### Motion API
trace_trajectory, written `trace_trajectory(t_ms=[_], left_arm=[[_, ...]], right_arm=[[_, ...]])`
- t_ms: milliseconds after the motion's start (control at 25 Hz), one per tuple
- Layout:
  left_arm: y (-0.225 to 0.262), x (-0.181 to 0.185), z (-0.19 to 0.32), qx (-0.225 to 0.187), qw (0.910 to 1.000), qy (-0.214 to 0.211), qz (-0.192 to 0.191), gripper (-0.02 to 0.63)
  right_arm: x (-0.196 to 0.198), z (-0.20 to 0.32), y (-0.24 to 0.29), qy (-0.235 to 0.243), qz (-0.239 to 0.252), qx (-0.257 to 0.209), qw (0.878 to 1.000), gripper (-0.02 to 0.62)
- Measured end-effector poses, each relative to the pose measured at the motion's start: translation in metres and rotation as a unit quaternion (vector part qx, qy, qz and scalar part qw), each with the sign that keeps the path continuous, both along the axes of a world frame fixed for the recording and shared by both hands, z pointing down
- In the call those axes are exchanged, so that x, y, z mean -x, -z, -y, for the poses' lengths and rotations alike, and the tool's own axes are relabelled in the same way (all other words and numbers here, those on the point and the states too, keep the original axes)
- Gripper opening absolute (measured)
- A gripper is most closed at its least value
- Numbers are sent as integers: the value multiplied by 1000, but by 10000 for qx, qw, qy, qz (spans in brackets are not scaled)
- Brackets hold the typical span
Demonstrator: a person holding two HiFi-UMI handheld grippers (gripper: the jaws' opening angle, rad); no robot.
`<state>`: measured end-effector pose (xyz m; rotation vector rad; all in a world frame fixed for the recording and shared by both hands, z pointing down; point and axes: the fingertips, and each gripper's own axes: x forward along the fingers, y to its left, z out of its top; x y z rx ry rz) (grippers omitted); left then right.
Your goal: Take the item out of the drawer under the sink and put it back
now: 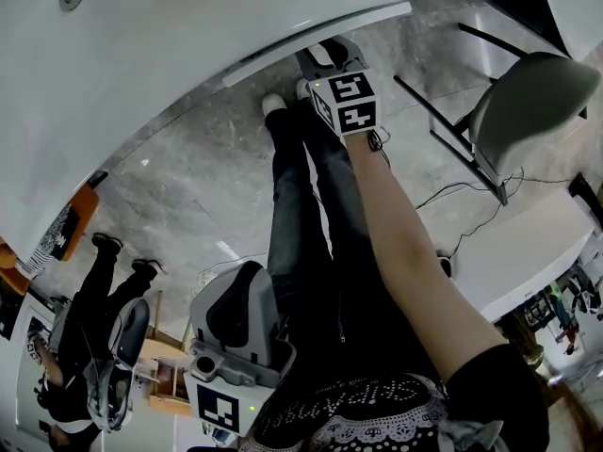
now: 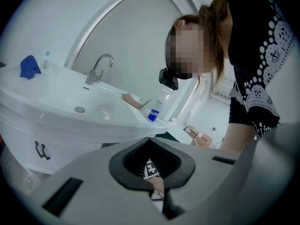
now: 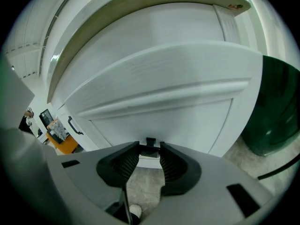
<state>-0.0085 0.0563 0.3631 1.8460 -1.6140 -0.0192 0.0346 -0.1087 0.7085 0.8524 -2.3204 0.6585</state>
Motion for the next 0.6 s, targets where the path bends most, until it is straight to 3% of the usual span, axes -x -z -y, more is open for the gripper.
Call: trace_trajectory(t_ms=[600], left_arm=[[-1,-4,-2,-10,10000,-31,-7,5]], right_arm=[[-18,-19,-3,-1,11,45,10000,146]])
